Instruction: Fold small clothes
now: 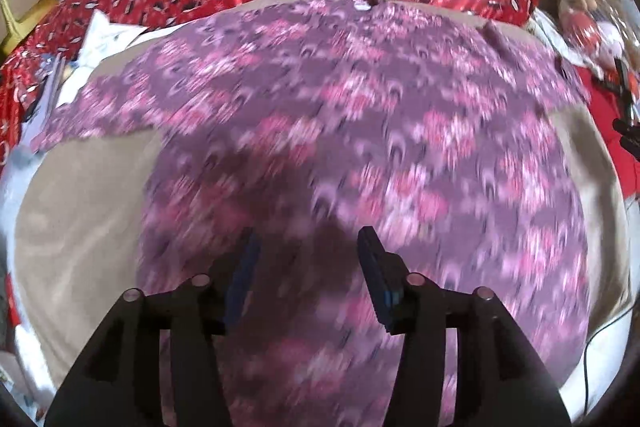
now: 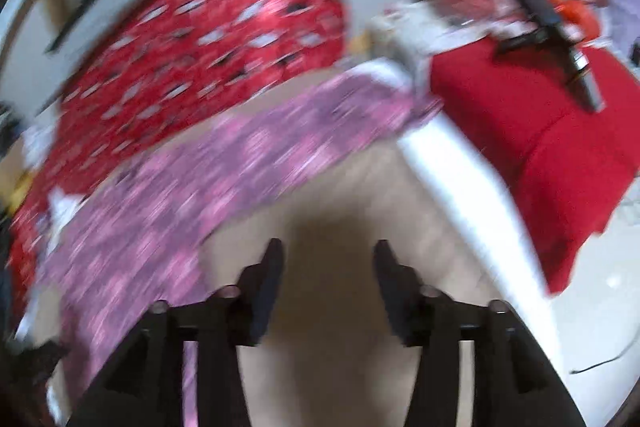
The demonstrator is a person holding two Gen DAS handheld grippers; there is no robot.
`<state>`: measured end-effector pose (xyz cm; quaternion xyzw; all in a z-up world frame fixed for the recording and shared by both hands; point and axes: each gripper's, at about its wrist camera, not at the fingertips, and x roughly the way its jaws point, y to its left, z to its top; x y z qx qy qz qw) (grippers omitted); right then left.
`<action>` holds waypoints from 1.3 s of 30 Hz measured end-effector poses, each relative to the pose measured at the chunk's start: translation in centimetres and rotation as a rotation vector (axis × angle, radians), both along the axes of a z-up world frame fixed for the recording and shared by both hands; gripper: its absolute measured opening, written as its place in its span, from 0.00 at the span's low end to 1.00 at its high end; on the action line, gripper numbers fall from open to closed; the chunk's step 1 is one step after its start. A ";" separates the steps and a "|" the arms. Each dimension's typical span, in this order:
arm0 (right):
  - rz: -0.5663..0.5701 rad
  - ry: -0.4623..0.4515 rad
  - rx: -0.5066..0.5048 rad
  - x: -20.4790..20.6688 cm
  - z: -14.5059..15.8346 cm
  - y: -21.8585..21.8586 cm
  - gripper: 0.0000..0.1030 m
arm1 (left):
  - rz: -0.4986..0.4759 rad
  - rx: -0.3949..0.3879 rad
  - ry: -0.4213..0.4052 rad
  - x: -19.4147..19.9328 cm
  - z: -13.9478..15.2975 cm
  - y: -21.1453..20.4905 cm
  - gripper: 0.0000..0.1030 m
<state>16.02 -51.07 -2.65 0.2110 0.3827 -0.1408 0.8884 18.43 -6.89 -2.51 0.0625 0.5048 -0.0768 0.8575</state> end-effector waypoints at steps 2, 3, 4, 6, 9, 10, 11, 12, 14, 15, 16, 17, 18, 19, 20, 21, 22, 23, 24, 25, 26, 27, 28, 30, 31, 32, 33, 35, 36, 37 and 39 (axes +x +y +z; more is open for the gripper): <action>-0.039 0.024 -0.031 2.6 -0.1 -1.8 0.59 | 0.017 -0.027 0.002 2.3 -0.8 -1.0 0.48; -0.049 0.037 -0.054 4.4 -0.3 -2.3 0.59 | 0.021 -0.043 0.001 3.1 -1.1 -1.3 0.48; -0.050 0.046 -0.072 5.8 -0.5 -2.7 0.61 | 0.027 -0.053 -0.002 4.0 -1.5 -1.6 0.48; -0.052 0.074 -0.131 8.2 -1.2 -3.5 0.62 | 0.040 -0.071 -0.013 5.5 -1.7 -1.9 0.48; -0.066 0.143 -0.202 11.7 -2.7 -4.2 0.65 | 0.058 -0.109 -0.038 7.4 -1.7 -2.1 0.48; -0.071 0.171 -0.215 12.5 -3.3 -4.4 0.65 | 0.063 -0.119 -0.048 7.8 -1.6 -2.2 0.48; -0.076 0.195 -0.220 13.5 -4.0 -4.8 0.65 | 0.068 -0.128 -0.060 8.2 -1.5 -2.2 0.48; -0.078 0.208 -0.226 14.1 -4.4 -5.0 0.65 | 0.074 -0.132 -0.071 8.6 -1.5 -2.2 0.48; -0.076 0.218 -0.225 14.7 -5.0 -5.6 0.55 | 0.077 -0.141 -0.088 9.1 -1.3 -2.0 0.49; -0.069 0.195 -0.204 14.7 -5.0 -5.9 0.46 | 0.080 -0.144 -0.093 9.3 -1.3 -1.8 0.49; -0.060 0.167 -0.176 14.6 -4.9 -6.2 0.29 | 0.085 -0.152 -0.098 9.4 -1.2 -1.5 0.50; -0.061 0.160 -0.174 14.3 -4.6 -6.1 0.20 | 0.092 -0.157 -0.098 9.6 -1.2 -1.2 0.51; -0.059 0.152 -0.170 14.3 -4.3 -6.1 0.17 | 0.100 -0.164 -0.092 9.8 -1.2 -0.8 0.51; -0.056 0.136 -0.157 14.1 -3.8 -6.1 0.16 | 0.106 -0.174 -0.087 10.0 -1.1 -0.5 0.51; -0.056 0.119 -0.149 13.9 -3.3 -6.0 0.16 | 0.114 -0.186 -0.087 10.2 -1.0 -0.1 0.51; -0.054 0.086 -0.139 13.5 -2.4 -5.6 0.15 | 0.128 -0.189 -0.093 10.5 -0.8 0.4 0.51; -0.050 0.058 -0.132 13.2 -1.5 -5.2 0.15 | 0.138 -0.183 -0.100 10.6 -0.8 0.8 0.53; -0.038 0.022 -0.119 12.8 -0.5 -4.3 0.15 | 0.151 -0.169 -0.108 10.8 -0.8 1.1 0.54; -0.024 0.002 -0.105 12.6 0.2 -3.5 0.15 | 0.170 -0.151 -0.105 11.2 -0.8 1.6 0.54; -0.004 -0.017 -0.085 12.4 0.9 -2.5 0.15 | 0.180 -0.145 -0.097 11.4 -0.9 2.1 0.54; 0.028 -0.041 -0.055 12.3 1.6 -0.9 0.15 | 0.188 -0.142 -0.086 11.6 -1.1 2.6 0.54; 0.052 -0.055 -0.035 12.3 2.0 0.3 0.15 | 0.199 -0.137 -0.078 11.8 -1.2 3.0 0.54; 0.086 -0.072 -0.005 12.4 2.5 2.2 0.15 | 0.213 -0.130 -0.069 11.9 -1.4 3.6 0.54; 0.137 -0.093 0.043 12.7 2.9 5.4 0.15 | 0.228 -0.109 -0.044 12.3 -1.9 4.6 0.54; 0.169 -0.098 0.073 13.1 2.9 7.5 0.15 | 0.233 -0.108 -0.031 12.3 -2.1 5.1 0.54; 0.196 -0.096 0.095 13.5 2.8 9.3 0.15 | 0.236 -0.116 -0.011 12.5 -2.3 5.8 0.54; 0.222 -0.091 0.111 14.0 2.7 11.1 0.15 | 0.240 -0.125 -0.001 12.6 -2.4 6.3 0.54; 0.280 -0.079 0.143 15.4 2.5 14.7 0.15 | 0.247 -0.159 0.020 12.7 -2.5 7.4 0.54; 0.310 -0.071 0.153 16.1 2.6 16.6 0.15 | 0.252 -0.180 0.024 12.7 -2.4 8.1 0.54; 0.337 -0.065 0.161 16.8 2.6 18.3 0.15 | 0.258 -0.194 0.021 12.6 -2.1 8.5 0.54; 0.388 -0.055 0.175 18.1 2.7 21.6 0.15 | 0.268 -0.226 0.011 12.6 -1.5 9.6 0.54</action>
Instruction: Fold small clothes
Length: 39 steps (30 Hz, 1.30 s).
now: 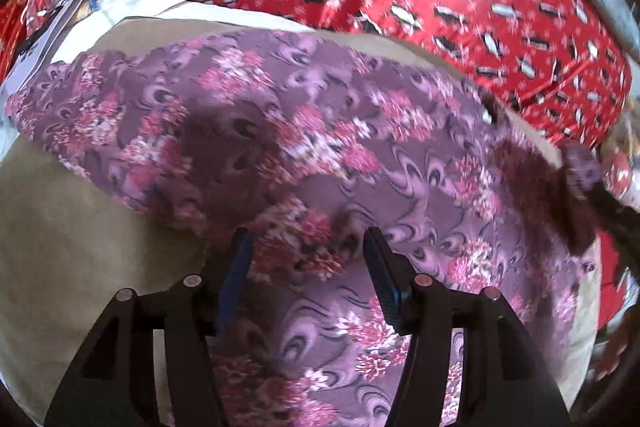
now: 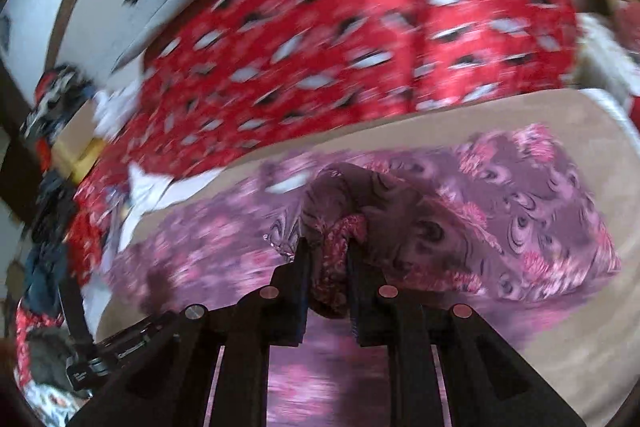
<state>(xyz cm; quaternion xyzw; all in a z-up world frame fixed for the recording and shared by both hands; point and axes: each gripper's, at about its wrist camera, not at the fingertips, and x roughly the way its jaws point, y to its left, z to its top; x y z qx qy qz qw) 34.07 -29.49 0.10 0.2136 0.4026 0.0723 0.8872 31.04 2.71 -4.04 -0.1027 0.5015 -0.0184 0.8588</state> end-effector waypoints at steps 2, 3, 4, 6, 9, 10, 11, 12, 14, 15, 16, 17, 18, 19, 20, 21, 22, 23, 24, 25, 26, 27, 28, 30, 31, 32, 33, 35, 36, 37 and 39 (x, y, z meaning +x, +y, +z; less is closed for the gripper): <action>0.044 0.001 0.011 1.2 0.2 3.1 0.15 | 0.007 -0.026 -0.010 0.0 0.4 0.9 0.54; 0.072 0.002 0.023 1.9 0.2 4.9 0.15 | 0.015 -0.042 -0.014 0.1 0.6 1.5 0.54; 0.089 0.001 0.027 2.3 0.3 6.3 0.15 | 0.023 -0.053 -0.018 0.0 0.8 1.9 0.54; 0.138 0.007 0.043 3.4 0.0 9.4 0.16 | 0.039 -0.083 -0.023 0.0 1.0 2.8 0.54; 0.205 0.078 0.031 4.0 -1.9 13.4 0.28 | 0.040 -0.137 -0.022 0.1 1.4 3.5 0.54; 0.224 0.108 0.022 3.9 -2.6 14.3 0.29 | 0.034 -0.156 -0.020 0.1 1.4 3.6 0.54; 0.247 0.158 0.000 3.5 -3.8 15.3 0.29 | 0.027 -0.174 -0.016 0.2 1.4 3.5 0.55; 0.258 0.186 -0.014 3.2 -4.4 15.7 0.29 | 0.012 -0.201 -0.006 0.3 1.3 3.3 0.55; 0.297 0.201 -0.028 1.2 -4.9 15.9 0.28 | -0.019 -0.248 0.017 0.5 1.0 2.6 0.55; 0.301 0.184 -0.036 0.2 -4.8 15.5 0.29 | -0.045 -0.286 0.034 0.6 0.8 1.9 0.55; 0.294 0.166 -0.055 -1.0 -4.6 14.8 0.34 | -0.068 -0.324 0.051 0.8 0.5 1.3 0.55; 0.276 0.155 -0.069 -1.9 -4.3 13.8 0.39 | -0.096 -0.372 0.079 1.1 0.0 0.4 0.59; 0.253 0.144 -0.075 -2.8 -4.0 12.6 0.40 | -0.120 -0.411 0.104 1.3 -0.4 -0.4 0.62; 0.229 0.138 -0.076 -3.5 -3.7 11.4 0.40 | -0.142 -0.445 0.124 1.4 -0.8 -1.3 0.66; 0.194 0.134 -0.072 -4.4 -3.3 9.5 0.40 | -0.159 -0.472 0.146 1.7 -1.2 -2.2 0.66; 0.170 0.134 -0.070 -4.8 -3.0 8.4 0.41 | -0.165 -0.497 0.168 2.0 -1.7 -3.3 0.66; 0.137 0.132 -0.062 -5.5 -2.7 6.5 0.41 | -0.158 -0.507 0.174 2.2 -2.0 -3.9 0.66; 0.111 0.127 -0.055 -5.9 -2.4 5.3 0.41 | -0.139 -0.514 0.170 2.5 -2.1 -4.4 0.66; 0.090 0.124 -0.047 -6.4 -2.1 3.9 0.42 | -0.103 -0.519 0.148 2.8 -2.2 -4.6 0.66; 0.069 0.121 -0.038 -6.8 -1.9 2.7 0.42 | -0.064 -0.528 0.115 2.9 -2.1 -4.6 0.65; 0.048 0.116 -0.031 -7.4 -1.6 1.6 0.43 | -0.041 -0.534 0.097 3.1 -2.0 -4.5 0.55; 0.031 0.112 -0.030 -7.9 -1.4 0.6 0.43 | -0.012 -0.538 0.076 3.4 -2.0 -4.4 0.43; 0.020 0.109 -0.034 -7.9 -1.2 0.4 0.43 | 0.003 -0.537 0.063 3.5 -2.0 -4.2 0.16; -0.016 0.093 -0.056 -8.5 -0.7 -1.3 0.43 | 0.036 -0.548 0.057 3.5 -2.1 -3.3 0.07; -0.035 0.080 -0.065 -8.7 -0.4 -2.1 0.43 | 0.059 -0.549 0.049 3.5 -2.0 -2.8 0.07; -0.072 0.061 -0.076 -8.8 0.0 -3.4 0.43 | 0.081 -0.536 0.033 3.4 -1.6 -2.0 0.05; -0.105 0.050 -0.079 -8.8 0.4 -4.4 0.43 | 0.099 -0.503 0.003 3.2 -0.8 -1.4 0.05; -0.176 0.039 -0.062 -8.5 0.7 -6.5 0.45 | 0.133 -0.403 -0.062 2.9 1.3 -0.2 0.05; -0.219 0.033 -0.044 -8.0 0.5 -7.8 0.46 | 0.145 -0.356 -0.079 3.0 1.6 0.1 0.05; -0.245 0.032 -0.032 -7.6 0.2 -8.7 0.47 | 0.151 -0.316 -0.094 3.0 1.9 0.4 0.05; -0.285 0.049 -0.003 -6.3 -0.7 -10.5 0.47 | 0.155 -0.310 -0.083 3.0 1.6 1.1 0.05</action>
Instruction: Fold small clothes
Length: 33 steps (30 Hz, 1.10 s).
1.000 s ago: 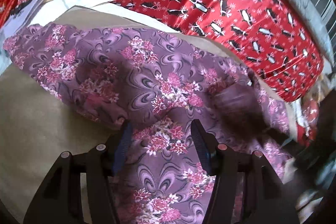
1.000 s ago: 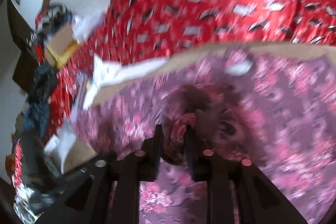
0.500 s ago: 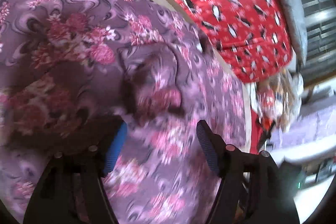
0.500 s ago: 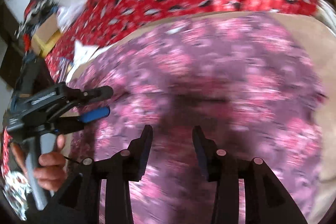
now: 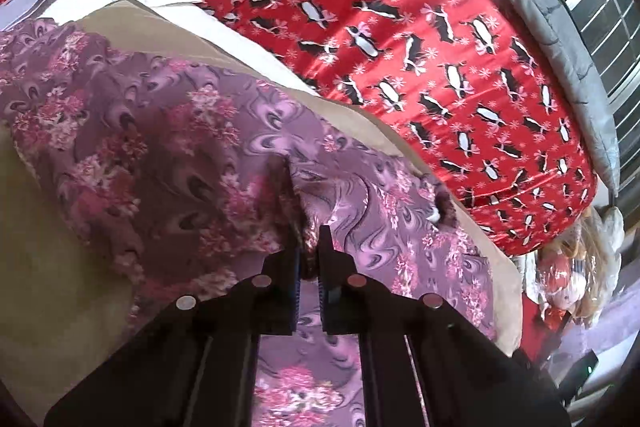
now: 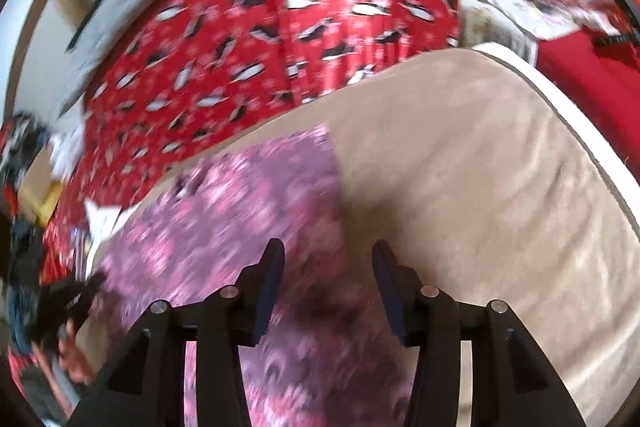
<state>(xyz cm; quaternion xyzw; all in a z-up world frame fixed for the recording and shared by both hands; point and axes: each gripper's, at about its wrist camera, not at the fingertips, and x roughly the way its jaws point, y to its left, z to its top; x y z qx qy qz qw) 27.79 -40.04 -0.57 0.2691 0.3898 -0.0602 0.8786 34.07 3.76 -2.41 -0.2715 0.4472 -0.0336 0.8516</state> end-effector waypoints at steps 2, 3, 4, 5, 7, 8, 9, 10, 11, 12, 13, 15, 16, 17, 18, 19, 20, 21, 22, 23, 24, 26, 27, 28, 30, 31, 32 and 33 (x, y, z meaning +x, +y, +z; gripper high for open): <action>-0.028 0.020 0.035 1.4 -1.1 -0.9 0.48 | -0.011 0.007 0.035 0.4 -1.0 -0.2 0.05; -0.024 0.031 0.054 2.1 -1.7 -0.9 0.48 | -0.015 0.013 0.050 0.5 -1.4 -0.4 0.05; -0.004 0.057 0.070 3.0 -2.5 -0.7 0.48 | -0.019 0.012 0.063 0.6 -1.7 -0.4 0.05; 0.016 0.088 0.076 3.7 -3.3 -0.4 0.45 | -0.023 0.010 0.074 0.5 -2.1 -0.4 0.05; 0.075 0.114 0.092 4.6 -4.1 0.4 0.04 | -0.030 0.014 0.082 0.3 -2.3 -0.5 0.05; 0.085 0.103 0.056 4.9 -3.6 0.9 0.05 | -0.034 0.013 0.085 0.1 -2.2 -0.3 0.06; 0.074 0.066 0.030 4.5 -3.1 1.0 0.05 | -0.035 0.010 0.092 0.1 -2.2 -0.1 0.06; 0.053 0.006 0.021 3.9 -2.3 0.9 0.04 | -0.030 0.015 0.103 0.0 -2.1 0.3 0.09; 0.025 -0.030 0.026 3.4 -2.1 0.5 0.05 | -0.025 0.024 0.114 -0.1 -2.1 0.6 0.09; 0.008 -0.024 0.027 3.3 -2.5 0.1 0.05 | -0.014 0.038 0.132 -0.1 -2.0 1.0 0.09; 0.009 0.021 0.029 3.5 -3.5 -0.1 0.05 | -0.003 0.039 0.142 -0.2 -1.9 1.3 0.09; 0.035 0.139 0.028 3.9 -5.7 -0.1 0.05 | 0.032 0.006 0.122 -0.5 -1.1 2.6 0.09; 0.022 0.118 0.012 3.5 -5.2 -0.1 0.13 | 0.048 0.000 0.102 -0.7 -0.4 3.1 0.09; -0.010 0.096 -0.049 2.9 -3.9 0.4 0.16 | 0.059 0.002 0.080 -0.9 0.1 3.3 0.09; -0.030 0.063 -0.096 2.4 -2.9 0.9 0.16 | 0.061 0.013 0.052 -1.0 0.6 3.2 0.09; -0.024 0.014 -0.119 2.0 -1.9 1.6 0.16 | 0.053 0.026 0.043 -1.0 0.7 3.0 0.09; -0.003 -0.022 -0.131 1.9 -1.2 2.3 0.20 | 0.041 0.038 0.049 -0.8 0.4 2.6 0.09; 0.029 -0.036 -0.146 2.0 -0.8 3.4 0.22 | 0.021 0.056 0.085 -0.3 -0.6 2.0 0.09; 0.068 -0.032 -0.158 2.3 -0.7 4.6 0.24 | 0.011 0.062 0.121 0.1 -1.6 1.6 0.09; 0.129 -0.014 -0.168 3.0 -0.9 6.4 0.24 | 0.001 0.063 0.161 0.5 -2.8 1.3 0.09; 0.163 -0.002 -0.171 3.4 -1.2 7.7 0.24 | -0.006 0.050 0.198 0.8 -4.0 1.3 0.10; 0.241 0.022 -0.159 4.4 -2.1 10.9 0.24 | 0.000 0.026 0.190 0.8 -3.8 1.6 0.10; 0.272 0.026 -0.148 4.9 -2.3 12.2 0.24 | 0.000 0.010 0.185 0.7 -3.3 1.9 0.10; 0.313 0.029 -0.131 5.6 -2.6 14.0 0.24 | 0.011 0.000 0.171 0.5 -2.8 2.4 0.09; 0.366 0.022 -0.109 6.9 -2.8 17.1 0.24 | 0.043 -0.014 0.149 -0.1 -1.7 3.7 0.12; 0.389 0.015 -0.092 7.5 -2.8 18.6 0.24 | 0.062 -0.035 0.144 -0.5 -1.2 4.7 0.18; 0.420 0.010 -0.055 8.4 -3.2 20.6 0.24 | 0.079 -0.052 0.140 -0.9 -0.7 5.5 0.27; 0.435 0.010 -0.027 9.3 -3.3 21.8 0.24 | 0.109 -0.067 0.128 -1.3 -0.1 7.0 0.31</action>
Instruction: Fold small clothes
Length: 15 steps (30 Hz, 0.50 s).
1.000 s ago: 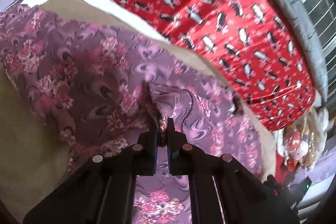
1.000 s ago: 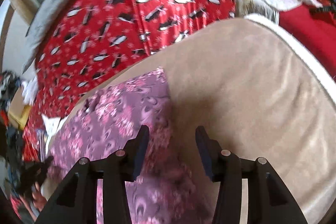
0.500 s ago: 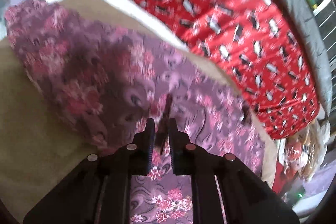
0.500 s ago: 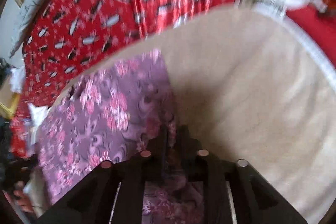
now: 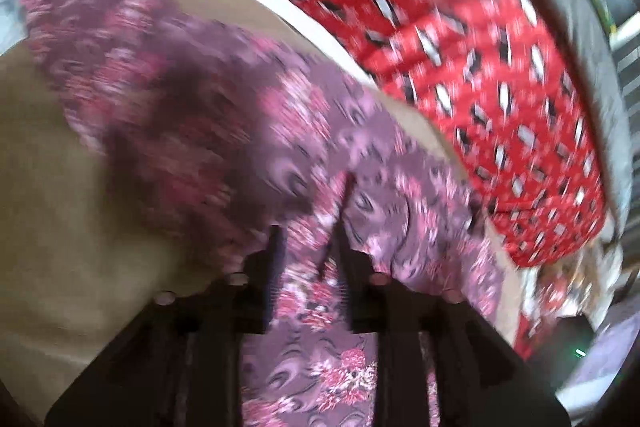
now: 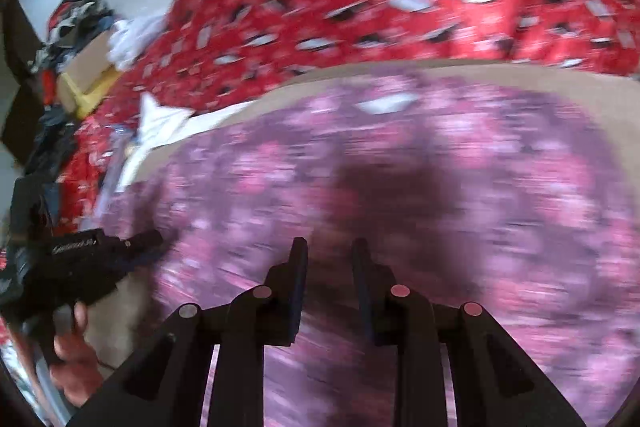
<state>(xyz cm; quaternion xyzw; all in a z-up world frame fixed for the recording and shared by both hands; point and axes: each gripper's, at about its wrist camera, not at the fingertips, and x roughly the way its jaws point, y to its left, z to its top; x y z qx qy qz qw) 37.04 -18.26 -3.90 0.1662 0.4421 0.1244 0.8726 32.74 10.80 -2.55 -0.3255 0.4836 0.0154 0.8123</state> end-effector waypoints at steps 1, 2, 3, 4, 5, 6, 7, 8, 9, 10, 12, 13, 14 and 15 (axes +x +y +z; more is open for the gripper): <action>0.009 0.003 0.029 0.9 -0.1 1.3 0.24 | 0.022 -0.002 -0.009 -0.2 0.4 1.1 0.40; 0.024 0.008 0.063 1.6 -0.3 2.7 0.24 | 0.041 0.000 -0.019 -0.4 0.7 2.5 0.42; 0.039 0.015 0.092 2.3 -0.6 3.8 0.25 | 0.063 0.021 -0.033 -0.5 1.3 4.4 0.44; 0.059 0.027 0.122 2.6 -1.0 4.7 0.25 | 0.084 0.048 -0.033 -0.6 1.5 6.0 0.44; 0.087 0.053 0.134 3.3 -1.9 6.3 0.33 | 0.115 0.079 -0.022 -0.7 1.7 8.2 0.45; 0.090 0.059 0.106 3.5 -2.7 7.1 0.37 | 0.142 0.088 -0.012 -0.7 1.8 10.1 0.45; 0.086 0.011 0.057 3.3 -3.2 7.9 0.37 | 0.170 0.088 -0.002 -0.6 1.8 12.0 0.45; 0.088 -0.033 0.025 2.9 -3.3 8.4 0.37 | 0.203 0.087 0.011 -0.5 1.7 14.2 0.45; 0.096 -0.081 -0.017 2.3 -3.5 8.9 0.38 | 0.245 0.091 0.024 -0.5 1.5 16.6 0.45; 0.093 -0.107 -0.037 1.8 -3.6 9.2 0.38 | 0.284 0.100 0.040 -0.2 1.3 18.8 0.45; 0.100 -0.112 -0.034 1.9 -3.6 9.2 0.38 | 0.341 0.092 0.087 0.3 0.4 22.7 0.45; 0.100 -0.113 -0.027 1.9 -3.7 9.1 0.38 | 0.354 0.078 0.104 0.6 -0.1 23.9 0.45; 0.100 -0.115 -0.024 1.9 -3.7 9.1 0.38 | 0.367 0.056 0.117 0.9 -0.7 25.0 0.45; 0.099 -0.117 -0.026 1.9 -3.8 9.1 0.38 | 0.368 0.028 0.123 1.3 -1.6 25.8 0.45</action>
